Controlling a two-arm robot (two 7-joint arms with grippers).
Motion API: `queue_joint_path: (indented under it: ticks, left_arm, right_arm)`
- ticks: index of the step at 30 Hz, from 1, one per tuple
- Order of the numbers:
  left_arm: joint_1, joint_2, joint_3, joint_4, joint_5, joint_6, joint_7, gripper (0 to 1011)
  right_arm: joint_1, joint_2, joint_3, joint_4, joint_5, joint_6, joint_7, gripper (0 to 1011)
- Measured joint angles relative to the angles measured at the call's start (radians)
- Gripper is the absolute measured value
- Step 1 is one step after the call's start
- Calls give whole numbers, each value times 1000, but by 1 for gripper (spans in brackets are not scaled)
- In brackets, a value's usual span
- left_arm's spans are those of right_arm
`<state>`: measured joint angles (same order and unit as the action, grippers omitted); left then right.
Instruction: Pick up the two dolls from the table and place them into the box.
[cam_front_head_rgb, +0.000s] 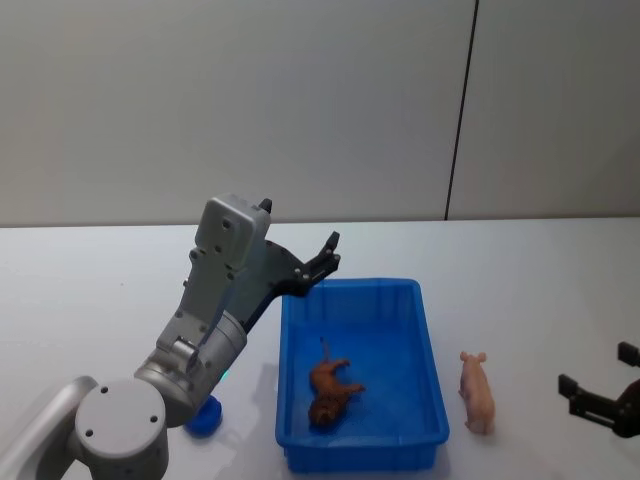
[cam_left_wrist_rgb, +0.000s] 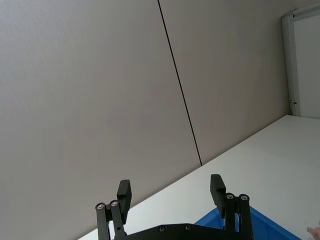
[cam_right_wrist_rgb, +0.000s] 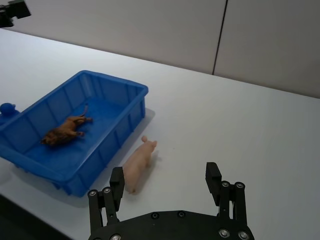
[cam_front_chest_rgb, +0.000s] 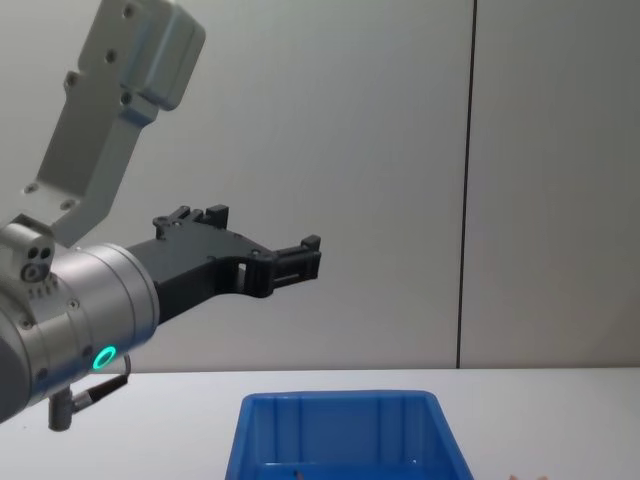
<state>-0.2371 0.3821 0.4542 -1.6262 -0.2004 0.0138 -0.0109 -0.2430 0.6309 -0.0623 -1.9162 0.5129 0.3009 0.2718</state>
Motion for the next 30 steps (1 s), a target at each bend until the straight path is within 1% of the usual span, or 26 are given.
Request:
queue_joint_path:
  ticks: [4, 6, 8, 9, 10, 15, 16, 19, 20, 22, 23, 25, 26, 27, 28, 29, 30]
  left_arm:
    - [0, 0, 0, 0, 0, 0, 0, 1001]
    - [0, 0, 0, 0, 0, 0, 0, 1001]
    - [0, 0, 0, 0, 0, 0, 0, 1001]
    - [0, 0, 0, 0, 0, 0, 0, 1001]
    - [0, 0, 0, 0, 0, 0, 0, 1001]
    - [0, 0, 0, 0, 0, 0, 0, 1001]
    - [0, 0, 0, 0, 0, 0, 0, 1001]
    - [0, 0, 0, 0, 0, 0, 0, 1001]
    - [0, 0, 0, 0, 0, 0, 0, 1001]
    - [0, 0, 0, 0, 0, 0, 0, 1001]
    - [0, 0, 0, 0, 0, 0, 0, 1001]
    - [0, 0, 0, 0, 0, 0, 0, 1001]
    - [0, 0, 0, 0, 0, 0, 0, 1001]
    - [0, 0, 0, 0, 0, 0, 0, 1001]
    - [0, 0, 0, 0, 0, 0, 0, 1001]
    - [0, 0, 0, 0, 0, 0, 0, 1001]
    - [0, 0, 0, 0, 0, 0, 0, 1001]
  right_arm:
    - [8, -4, -11, 4, -8, 0, 23, 1001]
    - [21, -14, -22, 13, -17, 0, 42, 1001]
    - [43, -34, -40, 28, -33, 2, 64, 1001]
    - [43, -34, -40, 28, -33, 2, 64, 1001]
    - [52, -42, -48, 36, -41, 5, 74, 1001]
    - [79, -72, -71, 59, -60, 19, 81, 1001]
    - [89, -84, -79, 69, -66, 25, 77, 1001]
    - [102, -102, -90, 83, -77, 38, 67, 1001]
    - [114, -116, -99, 97, -85, 46, 58, 977]
    - [122, -127, -105, 107, -94, 53, 49, 952]
    - [134, -142, -115, 121, -104, 59, 39, 927]
    - [145, -156, -123, 135, -115, 67, 29, 883]
    - [157, -171, -132, 151, -125, 73, 21, 855]
    - [162, -178, -136, 158, -131, 76, 19, 832]
    - [174, -192, -144, 172, -142, 81, 12, 781]
    - [180, -198, -148, 180, -147, 83, 11, 781]
    - [186, -204, -151, 187, -153, 86, 9, 740]
